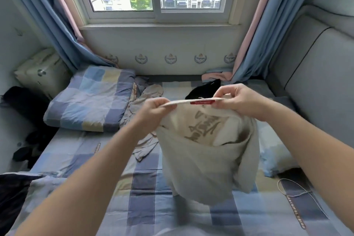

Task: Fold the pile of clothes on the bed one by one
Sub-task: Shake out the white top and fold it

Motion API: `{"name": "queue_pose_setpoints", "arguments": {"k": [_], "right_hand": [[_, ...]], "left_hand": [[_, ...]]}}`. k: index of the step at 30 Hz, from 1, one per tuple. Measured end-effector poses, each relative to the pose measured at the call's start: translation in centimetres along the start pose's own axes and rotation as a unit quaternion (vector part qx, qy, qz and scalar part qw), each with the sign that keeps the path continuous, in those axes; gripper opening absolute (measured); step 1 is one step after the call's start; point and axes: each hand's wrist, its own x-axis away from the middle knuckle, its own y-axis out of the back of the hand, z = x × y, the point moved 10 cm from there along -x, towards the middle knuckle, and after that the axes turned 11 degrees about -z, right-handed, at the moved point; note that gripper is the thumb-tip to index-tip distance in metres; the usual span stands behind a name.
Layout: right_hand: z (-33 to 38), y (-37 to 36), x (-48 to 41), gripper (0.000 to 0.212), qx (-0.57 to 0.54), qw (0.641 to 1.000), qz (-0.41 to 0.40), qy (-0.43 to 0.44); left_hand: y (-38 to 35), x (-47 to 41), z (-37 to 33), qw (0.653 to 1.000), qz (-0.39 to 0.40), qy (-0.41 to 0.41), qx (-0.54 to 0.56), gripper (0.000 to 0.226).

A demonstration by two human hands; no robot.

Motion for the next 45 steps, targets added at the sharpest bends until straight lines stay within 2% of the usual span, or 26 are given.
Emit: {"name": "queue_pose_setpoints", "arguments": {"k": [2, 4, 8, 11, 12, 14, 17, 18, 21, 23, 25, 27, 30, 32, 34, 36, 40, 43, 45], "right_hand": [[-1.7, -0.7, 0.2, 0.006, 0.132, 0.989, 0.065, 0.008], [-3.5, -0.3, -0.3, 0.017, 0.243, 0.967, 0.068, 0.027], [-5.4, 2.9, -2.1, 0.027, 0.390, 0.917, -0.055, 0.058], [-4.7, 3.6, -2.9, 0.019, 0.412, 0.899, -0.136, 0.059], [-4.2, 3.6, -3.2, 0.016, 0.404, 0.900, -0.153, 0.051], [-2.8, 3.3, -3.7, 0.012, 0.368, 0.912, -0.174, 0.041], [-0.6, 2.8, -4.5, 0.016, 0.261, 0.948, -0.181, 0.017], [0.2, 2.3, -4.6, 0.020, 0.229, 0.958, -0.169, 0.005], [2.8, -0.2, -5.0, 0.022, 0.175, 0.978, -0.116, -0.017], [3.4, -1.4, -5.1, 0.025, 0.075, 0.989, -0.111, -0.055], [4.3, -2.6, -4.8, 0.046, -0.020, 0.994, -0.085, -0.070], [6.1, -3.7, -4.2, 0.067, -0.051, 0.996, -0.041, -0.062], [7.4, -3.9, -3.2, 0.061, -0.062, 0.994, 0.020, -0.090], [7.8, -3.9, -2.6, 0.045, 0.017, 0.996, 0.047, -0.076], [8.1, -3.1, -2.5, 0.017, 0.150, 0.988, -0.004, -0.043], [8.5, -2.2, -2.5, 0.018, 0.236, 0.966, -0.099, -0.027], [8.8, -0.8, -0.6, 0.013, 0.306, 0.920, -0.246, -0.014], [8.7, -0.4, 1.9, 0.013, 0.320, 0.896, -0.308, 0.007], [8.2, -0.3, 4.2, 0.014, 0.299, 0.895, -0.330, 0.012]], "left_hand": [[0.5, -0.7, -2.1, 0.999, 0.028, -0.006, 0.025, 0.020], [1.0, -1.4, -3.3, 0.999, 0.049, -0.001, 0.024, 0.022], [3.4, -3.2, -3.2, 0.997, 0.049, -0.006, -0.058, 0.028], [4.9, -4.5, -3.5, 0.972, 0.040, -0.084, -0.216, 0.020], [5.5, -4.8, -3.8, 0.952, 0.035, -0.119, -0.281, 0.020], [7.6, -5.4, -4.2, 0.917, 0.016, -0.157, -0.365, 0.036], [12.3, -6.7, -4.4, 0.898, -0.011, -0.156, -0.412, 0.041], [13.7, -7.2, -4.4, 0.903, -0.012, -0.148, -0.403, 0.038], [17.3, -8.3, -3.6, 0.952, -0.022, -0.086, -0.292, 0.022], [19.2, -8.7, -3.1, 0.974, -0.036, -0.062, -0.217, 0.015], [20.0, -8.5, -2.7, 0.986, -0.020, -0.047, -0.156, 0.024], [20.7, -8.0, -2.5, 0.994, 0.009, -0.031, -0.108, 0.033], [21.5, -7.5, -3.0, 0.987, 0.086, -0.044, -0.127, 0.058], [22.1, -7.9, -2.9, 0.965, 0.118, -0.085, -0.220, 0.048], [22.3, -8.4, -2.9, 0.926, 0.099, -0.144, -0.336, 0.026], [23.0, -8.1, -3.1, 0.908, 0.038, -0.185, -0.373, 0.026], [25.4, -6.2, -1.7, 0.934, -0.071, -0.148, -0.318, 0.031], [26.2, -3.0, -1.1, 0.945, -0.117, -0.116, -0.281, 0.032], [25.9, 0.0, -1.4, 0.946, -0.149, -0.120, -0.262, 0.035]]}}
